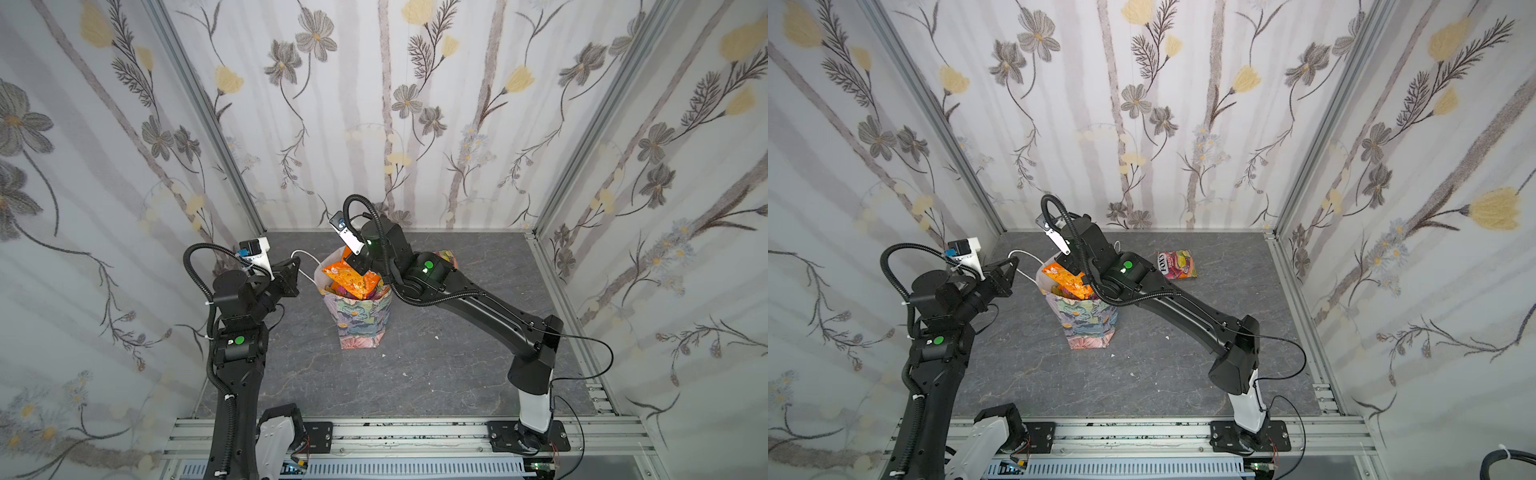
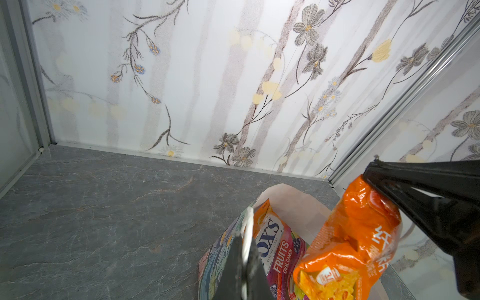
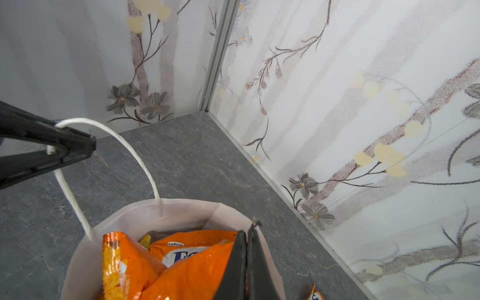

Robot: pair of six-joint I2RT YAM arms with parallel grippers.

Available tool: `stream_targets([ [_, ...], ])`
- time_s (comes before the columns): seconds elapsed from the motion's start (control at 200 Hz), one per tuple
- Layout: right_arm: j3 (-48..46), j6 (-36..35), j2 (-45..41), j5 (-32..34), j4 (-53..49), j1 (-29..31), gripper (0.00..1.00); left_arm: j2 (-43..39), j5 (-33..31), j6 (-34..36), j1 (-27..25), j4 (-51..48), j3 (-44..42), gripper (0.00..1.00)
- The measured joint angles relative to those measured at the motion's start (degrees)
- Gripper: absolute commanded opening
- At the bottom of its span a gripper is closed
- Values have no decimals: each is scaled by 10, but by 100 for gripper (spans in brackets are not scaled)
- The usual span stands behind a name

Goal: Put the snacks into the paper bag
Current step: 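Carry the orange crisps bag with the right gripper over the paper bag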

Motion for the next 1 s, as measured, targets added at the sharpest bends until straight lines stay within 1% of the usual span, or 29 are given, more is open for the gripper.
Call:
stream_targets([
  [0.105, -9, -9, 5, 22, 2, -1, 0, 0, 0, 0, 0, 0, 0, 0],
  [0.225, -12, -10, 7, 24, 1, 0, 0, 0, 0, 0, 0, 0, 0, 0],
  [0.345, -13, -14, 6, 13, 1, 3, 0, 0, 0, 0, 0, 0, 0, 0],
  [0.45, -22, -21, 5, -10, 0, 6, 0, 0, 0, 0, 0, 0, 0, 0],
  [0.664, -25, -46, 18, -25, -18, 19, 0, 0, 0, 0, 0, 0, 0, 0],
  [0.694, -25, -50, 20, -25, -24, 20, 6, 0, 0, 0, 0, 0, 0, 0],
  [0.759, -25, -50, 24, -29, -32, 21, 13, 0, 0, 0, 0, -1, 0, 0],
  [0.804, -25, -50, 25, -31, -35, 20, 31, 0, 0, 0, 0, -1, 0, 0],
  [0.819, -25, -50, 26, -32, -35, 20, 35, 0, 0, 0, 0, -1, 0, 0],
  [0.874, -24, -50, 27, -43, -35, 20, 42, 0, 0, 0, 0, -1, 0, 0],
  [0.919, -23, -50, 29, -44, -36, 19, 50, -1, 0, 0, 0, -1, 0, 0],
  [0.999, -14, -50, 34, -56, -36, 19, 53, -1, 0, 0, 0, -1, 0, 0],
])
